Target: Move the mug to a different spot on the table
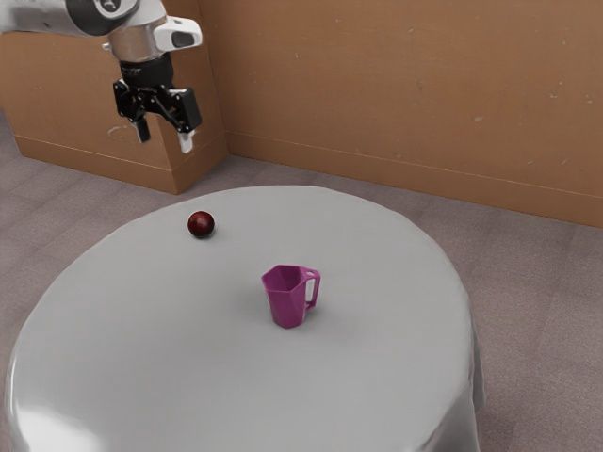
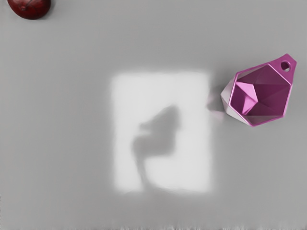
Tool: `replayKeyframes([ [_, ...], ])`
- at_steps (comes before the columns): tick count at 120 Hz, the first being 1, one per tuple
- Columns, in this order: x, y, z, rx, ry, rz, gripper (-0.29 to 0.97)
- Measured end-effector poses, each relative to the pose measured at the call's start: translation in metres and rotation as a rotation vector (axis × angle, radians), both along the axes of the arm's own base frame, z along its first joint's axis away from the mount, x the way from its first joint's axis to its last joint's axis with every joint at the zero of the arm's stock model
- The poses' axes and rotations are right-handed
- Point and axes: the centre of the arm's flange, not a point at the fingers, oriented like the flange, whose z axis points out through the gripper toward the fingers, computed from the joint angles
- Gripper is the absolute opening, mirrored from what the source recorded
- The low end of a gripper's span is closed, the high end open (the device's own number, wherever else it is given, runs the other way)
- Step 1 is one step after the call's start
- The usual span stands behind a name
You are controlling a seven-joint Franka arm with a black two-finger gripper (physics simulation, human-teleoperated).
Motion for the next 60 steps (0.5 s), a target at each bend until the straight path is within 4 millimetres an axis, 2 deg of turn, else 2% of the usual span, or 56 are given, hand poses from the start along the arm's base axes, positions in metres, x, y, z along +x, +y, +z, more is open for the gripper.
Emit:
replayKeyframes([
  [12, 0.0, -0.003, -0.001, 0.004, 0.005, -0.023, 0.68],
  [19, 0.003, -0.017, -0.003, 0.012, 0.002, -0.074, 0.68],
  [44, 0.013, -0.136, -0.019, 0.018, -0.038, -0.501, 0.68],
  [48, 0.014, -0.156, -0.027, 0.0, -0.032, -0.574, 0.68],
  [51, 0.018, -0.171, -0.041, -0.022, -0.015, -0.62, 0.68],
  [56, 0.024, -0.184, -0.056, -0.043, -0.001, -0.679, 0.68],
  [60, 0.028, -0.189, -0.06, -0.032, -0.001, -0.722, 0.68],
])
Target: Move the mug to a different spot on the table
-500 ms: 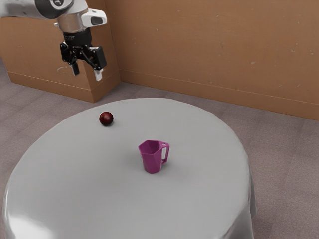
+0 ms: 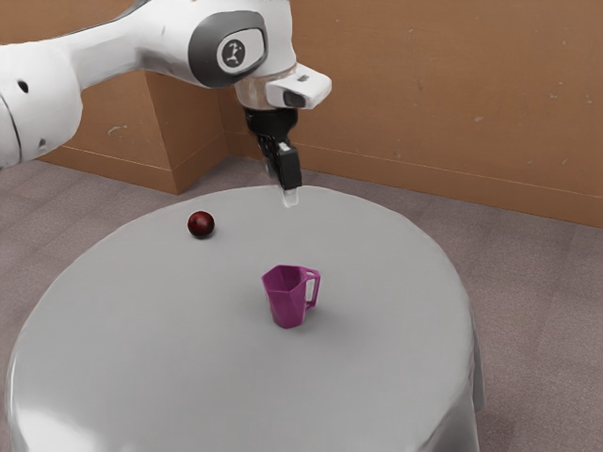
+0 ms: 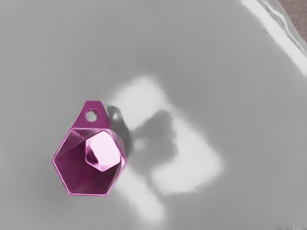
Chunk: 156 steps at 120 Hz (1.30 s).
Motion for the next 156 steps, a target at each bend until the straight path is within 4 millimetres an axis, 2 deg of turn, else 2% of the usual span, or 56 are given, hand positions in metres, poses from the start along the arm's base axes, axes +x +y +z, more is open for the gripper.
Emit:
replayKeyframes([
  [9, 0.018, -0.01, -0.002, 0.027, -0.025, -0.081, 0.68],
  [23, 0.041, -0.002, -0.004, 0.081, -0.02, -0.125, 0.68],
  [36, 0.051, -0.007, 0.001, 0.11, -0.015, -0.151, 0.68],
  [56, 0.059, 0.005, -0.019, 0.155, 0.047, -0.102, 0.68],
  [78, 0.072, 0.007, -0.016, 0.185, 0.024, -0.054, 0.68],
  [90, 0.078, 0.005, -0.024, 0.198, 0.024, -0.044, 0.68],
  [104, 0.084, -0.001, -0.05, 0.207, 0.046, -0.043, 0.68],
  [139, 0.085, -0.003, -0.149, 0.191, 0.137, -0.043, 0.68],
  [156, 0.085, -0.01, -0.178, 0.177, 0.132, -0.047, 0.68],
])
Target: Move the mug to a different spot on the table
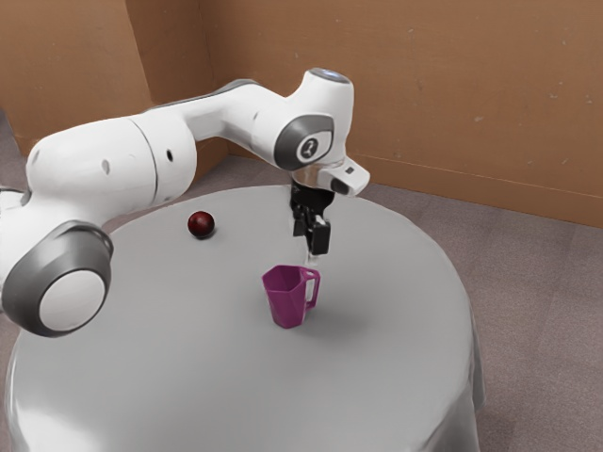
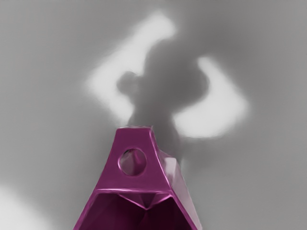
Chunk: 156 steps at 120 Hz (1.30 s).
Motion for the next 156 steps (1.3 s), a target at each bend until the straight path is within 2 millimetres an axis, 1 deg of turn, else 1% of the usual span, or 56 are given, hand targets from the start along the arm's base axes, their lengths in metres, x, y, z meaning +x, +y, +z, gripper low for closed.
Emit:
replayKeyframes([
  [21, -0.004, -0.003, -0.037, -0.009, 0.01, 0.003, 0.68],
  [50, -0.007, -0.005, -0.064, -0.023, -0.001, 0.007, 0.68],
  [54, -0.007, -0.004, -0.067, -0.023, -0.001, 0.007, 0.7],
  [56, -0.007, -0.004, -0.069, -0.023, -0.001, 0.008, 0.68],
  [75, -0.007, -0.004, -0.077, -0.025, -0.011, 0.007, 0.68],
  [104, -0.005, -0.003, -0.08, -0.025, -0.034, -0.026, 0.68],
  [131, -0.01, 0.001, -0.099, -0.024, -0.029, -0.068, 0.68],
  [140, -0.011, 0.001, -0.101, -0.026, -0.032, -0.081, 0.68],
  [148, -0.01, 0.001, -0.102, -0.029, -0.036, -0.091, 0.66],
  [156, -0.01, 0.001, -0.101, -0.031, -0.04, -0.1, 0.59],
])
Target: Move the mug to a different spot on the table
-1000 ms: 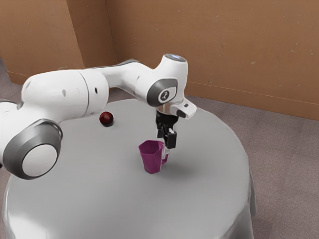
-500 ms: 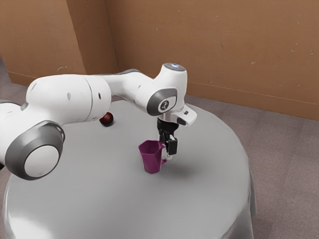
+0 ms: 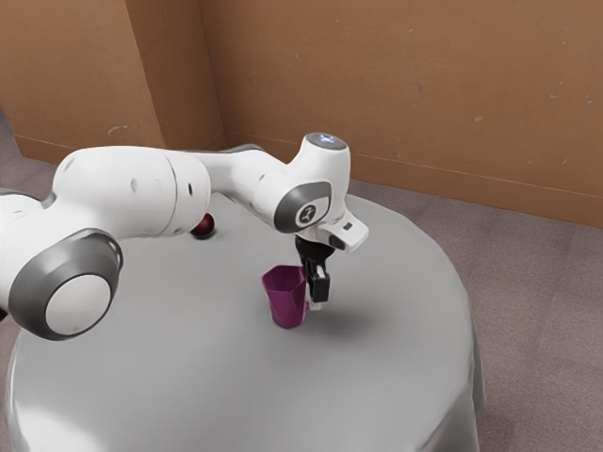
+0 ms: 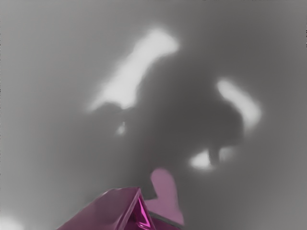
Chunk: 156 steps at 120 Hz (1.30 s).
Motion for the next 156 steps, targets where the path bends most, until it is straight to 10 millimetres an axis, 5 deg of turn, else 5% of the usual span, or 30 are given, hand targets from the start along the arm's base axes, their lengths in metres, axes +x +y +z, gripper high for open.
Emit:
replayKeyframes([
  [36, 0.001, 0.0, 0.004, -0.003, -0.006, -0.029, 0.18],
  [70, 0.0, -0.001, 0.007, 0.019, -0.006, -0.051, 0.09],
  [112, -0.01, 0.0, 0.049, 0.091, 0.033, -0.07, 0.06],
  [156, -0.003, 0.029, 0.079, 0.263, 0.062, -0.081, 0.06],
])
